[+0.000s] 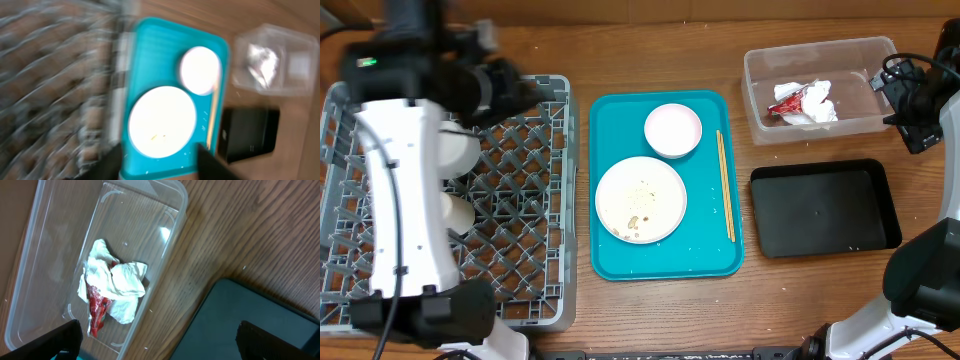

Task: Sort waste into correct bins and load items into the dishwasher
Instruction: 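Release the cup and move the left gripper to the pink bowl, then close the left gripper on the rim of the pink bowl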

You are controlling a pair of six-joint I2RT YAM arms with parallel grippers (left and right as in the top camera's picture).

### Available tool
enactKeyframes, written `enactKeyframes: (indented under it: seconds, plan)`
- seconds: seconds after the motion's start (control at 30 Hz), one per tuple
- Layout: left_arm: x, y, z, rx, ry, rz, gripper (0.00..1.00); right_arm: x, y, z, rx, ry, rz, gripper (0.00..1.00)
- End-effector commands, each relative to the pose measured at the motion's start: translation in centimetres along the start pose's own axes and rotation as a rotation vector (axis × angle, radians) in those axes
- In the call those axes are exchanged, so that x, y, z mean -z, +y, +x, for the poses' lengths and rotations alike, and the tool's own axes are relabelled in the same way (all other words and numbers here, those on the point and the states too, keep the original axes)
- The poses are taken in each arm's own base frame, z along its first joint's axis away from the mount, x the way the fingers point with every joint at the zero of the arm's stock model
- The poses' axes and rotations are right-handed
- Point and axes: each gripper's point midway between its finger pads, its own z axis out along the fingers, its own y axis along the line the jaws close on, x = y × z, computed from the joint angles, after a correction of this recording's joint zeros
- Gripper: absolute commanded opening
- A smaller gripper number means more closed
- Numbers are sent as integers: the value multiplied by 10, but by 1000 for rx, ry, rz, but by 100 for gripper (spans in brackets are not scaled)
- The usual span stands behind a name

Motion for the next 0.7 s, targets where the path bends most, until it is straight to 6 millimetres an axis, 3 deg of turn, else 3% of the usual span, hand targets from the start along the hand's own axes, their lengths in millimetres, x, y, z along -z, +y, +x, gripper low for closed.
enactKeyframes:
  seconds: [0.0, 0.23, 0.4, 0.53, 0.67]
  plan:
    - [-29, -53, 11, -202, 49, 94, 82, 5, 3, -1, 3, -14, -13, 100]
    - [-123, -122, 19, -462, 28, 28, 94, 5, 3, -1, 3, -14, -13, 100]
    - [-205, -160, 48, -672, 80, 41, 92, 5, 3, -1, 3, -14, -13, 100]
    - [-258, -172, 81, -866, 152, 56, 86, 5, 3, -1, 3, -14, -13, 100]
    - [-296, -157, 92, -941, 163, -92, 79, 5, 3, -1, 3, -14, -13, 100]
